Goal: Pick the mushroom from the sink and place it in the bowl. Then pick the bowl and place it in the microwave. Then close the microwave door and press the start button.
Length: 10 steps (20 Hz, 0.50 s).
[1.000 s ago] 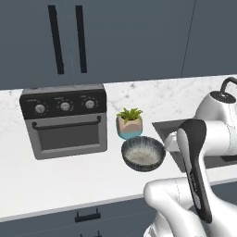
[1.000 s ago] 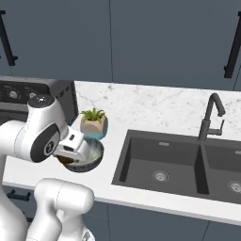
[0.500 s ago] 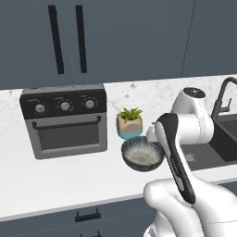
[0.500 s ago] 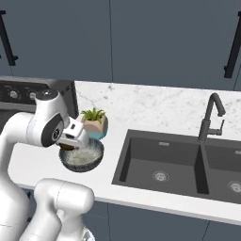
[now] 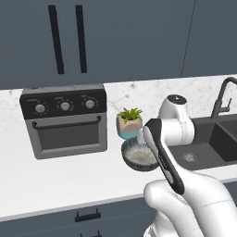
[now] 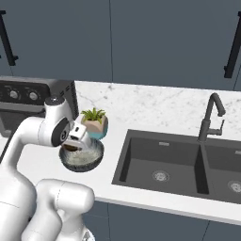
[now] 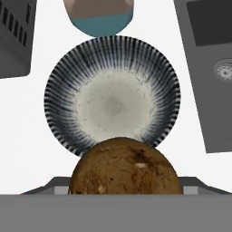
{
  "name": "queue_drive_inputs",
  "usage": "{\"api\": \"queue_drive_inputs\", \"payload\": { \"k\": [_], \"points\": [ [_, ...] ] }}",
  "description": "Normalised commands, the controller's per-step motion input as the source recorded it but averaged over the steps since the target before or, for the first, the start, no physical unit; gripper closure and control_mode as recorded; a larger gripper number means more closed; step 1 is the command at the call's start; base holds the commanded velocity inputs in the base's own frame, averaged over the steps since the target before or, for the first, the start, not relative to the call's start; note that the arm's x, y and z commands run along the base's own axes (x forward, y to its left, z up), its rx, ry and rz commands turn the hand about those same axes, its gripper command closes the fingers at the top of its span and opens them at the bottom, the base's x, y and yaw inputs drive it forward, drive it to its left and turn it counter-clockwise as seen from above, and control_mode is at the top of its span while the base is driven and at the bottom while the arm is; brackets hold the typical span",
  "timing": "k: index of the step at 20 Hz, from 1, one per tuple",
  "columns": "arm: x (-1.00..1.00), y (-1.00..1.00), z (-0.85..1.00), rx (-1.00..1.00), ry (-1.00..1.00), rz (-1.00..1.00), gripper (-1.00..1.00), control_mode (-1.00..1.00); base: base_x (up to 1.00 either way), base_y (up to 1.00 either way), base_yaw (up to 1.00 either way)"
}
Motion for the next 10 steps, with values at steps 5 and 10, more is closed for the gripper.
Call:
{"api": "queue_drive_inputs", "payload": {
  "k": [5,10],
  "points": [
    [0.26,0.02,-0.53,0.0,0.0,0.0,1.0,-1.0,0.0,0.0,0.0],
    [0.33,0.02,-0.41,0.0,0.0,0.0,1.0,-1.0,0.0,0.0,0.0]
  ]
}}
